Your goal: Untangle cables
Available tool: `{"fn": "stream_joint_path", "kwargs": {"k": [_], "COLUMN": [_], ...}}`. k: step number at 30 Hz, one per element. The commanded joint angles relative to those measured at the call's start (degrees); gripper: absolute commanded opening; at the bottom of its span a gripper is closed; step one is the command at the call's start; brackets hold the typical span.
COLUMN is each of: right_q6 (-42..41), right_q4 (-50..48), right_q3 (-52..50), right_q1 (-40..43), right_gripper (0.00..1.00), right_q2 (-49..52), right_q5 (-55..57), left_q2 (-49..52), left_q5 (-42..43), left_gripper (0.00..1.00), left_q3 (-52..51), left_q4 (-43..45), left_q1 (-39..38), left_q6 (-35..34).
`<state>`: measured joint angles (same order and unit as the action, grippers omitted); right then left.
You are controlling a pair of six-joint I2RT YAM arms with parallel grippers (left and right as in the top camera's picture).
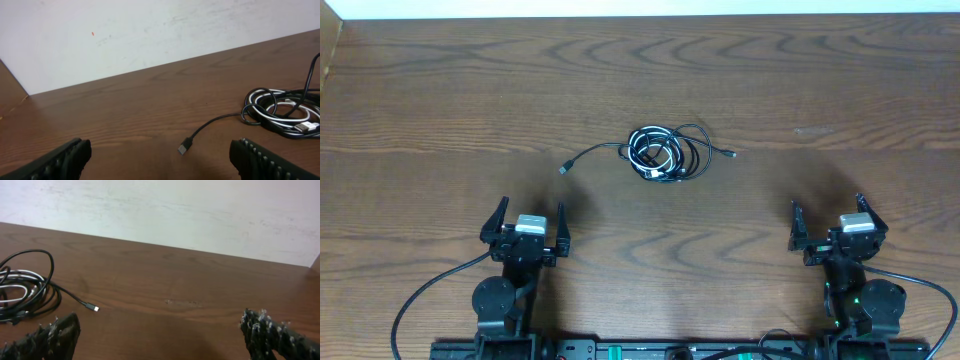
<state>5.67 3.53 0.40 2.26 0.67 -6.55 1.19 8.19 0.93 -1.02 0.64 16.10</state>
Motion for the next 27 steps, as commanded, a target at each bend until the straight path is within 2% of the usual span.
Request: {"fn": "stream_joint_path", "kwargs": {"k": [1,19,27], "right_q6": [0.8,-2.4,-2.4], "right_q4": [0.3,0.2,-4.9], "right_q3": [-0.1,-0.1,1.2], "right_q1": [-0.4,-0.4,-0.4], "right_gripper": [0.99,0.99,0.99], "right_q2": [-0.3,0.4,4.9], "right_q5": [0.6,0.2,-2.6], "left_q2": [0.2,0.2,1.3], "left_q5": [0.3,1.8,1.8], "left_gripper": [0.94,0.94,0.94], "left_q3": [-0.7,-0.2,3.6], "left_q4": [-2.4,-2.2,-2.2], "left_q1": [-0.1,-0.1,-0.1], "left_q6": [-0.9,-1.4,-4.7]}}
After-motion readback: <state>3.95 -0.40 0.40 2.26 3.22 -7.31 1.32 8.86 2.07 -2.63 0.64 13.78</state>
